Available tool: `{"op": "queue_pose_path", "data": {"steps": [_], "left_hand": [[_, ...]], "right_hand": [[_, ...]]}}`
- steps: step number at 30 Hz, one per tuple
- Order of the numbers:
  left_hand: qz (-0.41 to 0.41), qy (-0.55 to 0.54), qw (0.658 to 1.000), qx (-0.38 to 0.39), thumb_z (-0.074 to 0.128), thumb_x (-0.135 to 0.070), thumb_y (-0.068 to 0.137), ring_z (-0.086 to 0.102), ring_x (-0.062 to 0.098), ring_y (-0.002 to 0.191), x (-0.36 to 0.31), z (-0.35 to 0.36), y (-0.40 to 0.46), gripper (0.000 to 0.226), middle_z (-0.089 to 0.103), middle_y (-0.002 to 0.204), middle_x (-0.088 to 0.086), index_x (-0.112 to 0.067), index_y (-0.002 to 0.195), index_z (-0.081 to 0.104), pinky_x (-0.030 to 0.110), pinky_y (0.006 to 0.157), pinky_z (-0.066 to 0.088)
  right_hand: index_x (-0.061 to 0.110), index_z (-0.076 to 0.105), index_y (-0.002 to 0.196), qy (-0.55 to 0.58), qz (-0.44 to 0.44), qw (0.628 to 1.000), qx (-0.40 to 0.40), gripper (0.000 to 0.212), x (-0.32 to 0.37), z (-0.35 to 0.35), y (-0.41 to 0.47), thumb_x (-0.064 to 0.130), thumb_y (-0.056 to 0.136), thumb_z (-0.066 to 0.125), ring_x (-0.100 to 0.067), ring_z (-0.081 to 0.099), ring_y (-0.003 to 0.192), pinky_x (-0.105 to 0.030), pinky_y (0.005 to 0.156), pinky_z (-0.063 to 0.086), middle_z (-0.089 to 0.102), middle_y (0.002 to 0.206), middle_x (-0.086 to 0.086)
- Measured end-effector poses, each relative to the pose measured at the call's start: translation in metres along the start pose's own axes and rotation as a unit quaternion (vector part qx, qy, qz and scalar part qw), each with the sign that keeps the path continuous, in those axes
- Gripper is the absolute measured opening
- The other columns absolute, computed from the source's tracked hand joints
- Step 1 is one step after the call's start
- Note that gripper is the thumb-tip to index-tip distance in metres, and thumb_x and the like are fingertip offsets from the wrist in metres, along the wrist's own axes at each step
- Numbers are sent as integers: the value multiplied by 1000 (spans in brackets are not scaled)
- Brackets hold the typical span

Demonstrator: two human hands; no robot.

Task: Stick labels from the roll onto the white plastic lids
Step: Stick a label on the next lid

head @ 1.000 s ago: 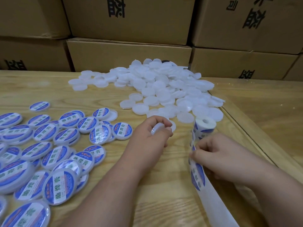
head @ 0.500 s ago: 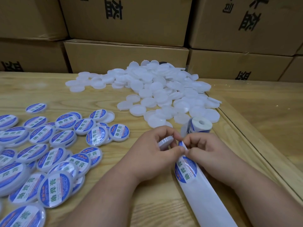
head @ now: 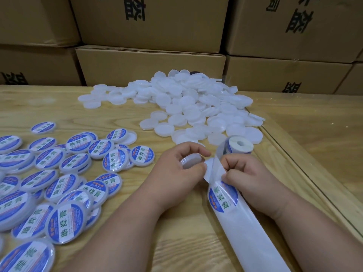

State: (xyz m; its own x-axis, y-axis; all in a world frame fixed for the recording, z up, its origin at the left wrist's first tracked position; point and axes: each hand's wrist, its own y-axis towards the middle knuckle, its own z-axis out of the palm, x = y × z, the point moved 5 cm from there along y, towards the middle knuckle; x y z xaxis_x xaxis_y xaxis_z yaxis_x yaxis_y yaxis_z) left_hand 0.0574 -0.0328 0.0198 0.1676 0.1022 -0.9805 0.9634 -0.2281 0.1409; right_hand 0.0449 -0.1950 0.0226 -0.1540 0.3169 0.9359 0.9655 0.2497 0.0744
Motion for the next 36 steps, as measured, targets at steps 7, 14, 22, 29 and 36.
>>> {"op": "queue_pose_path", "data": {"steps": [7,14,22,29,36], "left_hand": [[-71,-151,972,-167,54,-22,66,57,10,58,9,-22,9,26,68,72,-13,-35,77,74,21,53,48],[-59,-127,983,-122,54,-20,68,54,13,57,8,-14,10,25,64,68,-10,-32,77,74,22,54,47],[-60,-111,986,-106,55,-19,67,55,12,57,4,-10,9,25,65,67,-11,-30,76,75,19,53,46],[-64,-103,988,-98,55,-20,67,55,12,56,5,-9,8,24,65,67,-9,-29,76,75,19,53,46],[-28,-155,984,-82,51,-34,79,53,19,57,2,-6,8,27,64,69,4,-21,97,68,30,57,37]], "right_hand": [[16,44,52,53,-11,998,-21,20,1,-1,0,11,71,50,-15,31,48,-24,47,26,37,53,-4],[41,65,89,-2,-149,974,-168,27,10,-3,3,14,84,62,-11,52,64,-16,59,43,60,80,11],[39,68,88,-92,-201,957,-189,27,18,-5,4,12,81,70,-11,54,63,-11,64,39,57,90,7],[35,71,87,-87,-203,959,-180,28,18,-3,2,8,82,71,-25,55,65,-17,59,43,56,90,20],[32,69,75,-74,-153,962,-215,14,18,-8,2,20,80,72,-12,52,55,-19,55,42,63,80,7]]}}
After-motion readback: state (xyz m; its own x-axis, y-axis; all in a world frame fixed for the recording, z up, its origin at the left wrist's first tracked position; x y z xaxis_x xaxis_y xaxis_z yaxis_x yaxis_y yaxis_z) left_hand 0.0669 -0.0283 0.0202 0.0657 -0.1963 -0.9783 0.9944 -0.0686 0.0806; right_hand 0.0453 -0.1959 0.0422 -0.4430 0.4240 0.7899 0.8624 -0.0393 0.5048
